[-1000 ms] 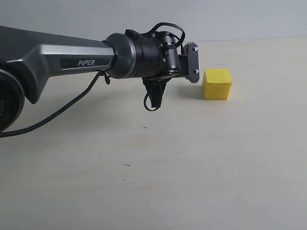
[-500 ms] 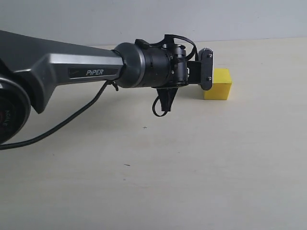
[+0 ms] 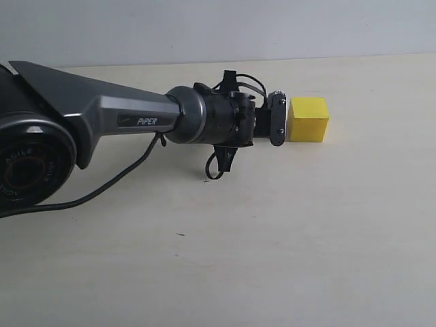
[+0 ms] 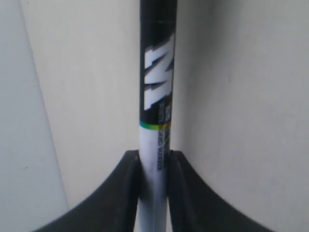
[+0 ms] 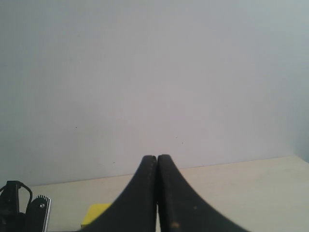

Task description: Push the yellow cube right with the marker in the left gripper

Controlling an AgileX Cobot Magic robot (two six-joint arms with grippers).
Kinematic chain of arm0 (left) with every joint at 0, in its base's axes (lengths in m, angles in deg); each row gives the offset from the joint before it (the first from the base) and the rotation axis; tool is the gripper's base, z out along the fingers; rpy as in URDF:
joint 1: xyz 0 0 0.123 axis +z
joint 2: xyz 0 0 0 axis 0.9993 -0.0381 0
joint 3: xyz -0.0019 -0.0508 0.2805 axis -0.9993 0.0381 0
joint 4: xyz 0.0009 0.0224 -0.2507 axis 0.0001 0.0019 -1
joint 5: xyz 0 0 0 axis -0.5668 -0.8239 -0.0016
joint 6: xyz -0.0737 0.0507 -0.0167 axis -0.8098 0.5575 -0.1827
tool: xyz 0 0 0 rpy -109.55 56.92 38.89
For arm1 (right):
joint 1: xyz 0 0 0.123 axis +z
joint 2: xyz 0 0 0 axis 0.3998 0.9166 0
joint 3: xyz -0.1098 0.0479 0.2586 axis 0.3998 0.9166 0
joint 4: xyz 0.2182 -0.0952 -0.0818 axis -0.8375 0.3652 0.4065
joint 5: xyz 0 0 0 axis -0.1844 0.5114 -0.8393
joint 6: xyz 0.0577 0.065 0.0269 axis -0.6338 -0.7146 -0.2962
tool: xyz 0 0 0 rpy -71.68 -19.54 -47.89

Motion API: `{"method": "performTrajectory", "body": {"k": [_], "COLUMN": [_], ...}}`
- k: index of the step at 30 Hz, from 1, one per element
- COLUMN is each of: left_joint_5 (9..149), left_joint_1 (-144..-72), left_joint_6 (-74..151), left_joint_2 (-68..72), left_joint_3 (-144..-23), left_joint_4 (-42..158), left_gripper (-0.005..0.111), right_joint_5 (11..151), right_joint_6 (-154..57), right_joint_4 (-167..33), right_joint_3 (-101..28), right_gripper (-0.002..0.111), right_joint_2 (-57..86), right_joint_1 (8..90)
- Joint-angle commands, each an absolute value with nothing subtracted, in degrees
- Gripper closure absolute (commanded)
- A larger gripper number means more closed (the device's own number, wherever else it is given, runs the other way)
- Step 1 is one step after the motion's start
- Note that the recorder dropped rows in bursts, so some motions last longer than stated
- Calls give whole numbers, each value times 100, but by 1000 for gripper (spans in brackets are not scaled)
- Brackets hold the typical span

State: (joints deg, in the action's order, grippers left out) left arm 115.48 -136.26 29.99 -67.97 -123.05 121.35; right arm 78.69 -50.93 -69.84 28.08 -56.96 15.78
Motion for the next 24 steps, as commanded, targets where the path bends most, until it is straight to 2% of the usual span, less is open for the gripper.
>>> {"method": "performTrajectory", "body": {"k": [1,9,17,24], "left_joint_5": [11582,11500,11179,11737], "left_joint_1": [-13652,-13682,-14111,-14075], "left_joint_6": [2279,2203,1842,1843], "left_joint_2": [-6848,-6852,-6852,-6852], "left_joint_3": [-12308,-12308,-12621,-12775], "left_joint_4": [12767,12971,13338,13040], "left_gripper": [107,107,107,107], "right_joint_5": [7867,7867,7867,7867], "right_joint_6": [-5061,-5072,-5072,-5061], "right_joint_4": [-6957,-6968,-6968,-6967], "right_joint_3": [2837,2837,2837,2837], "right_gripper": [108,108,108,108], "right_joint_2": [-5736,-5736,-5736,-5736], "right_joint_1": [1560,1560,1560,1560]}}
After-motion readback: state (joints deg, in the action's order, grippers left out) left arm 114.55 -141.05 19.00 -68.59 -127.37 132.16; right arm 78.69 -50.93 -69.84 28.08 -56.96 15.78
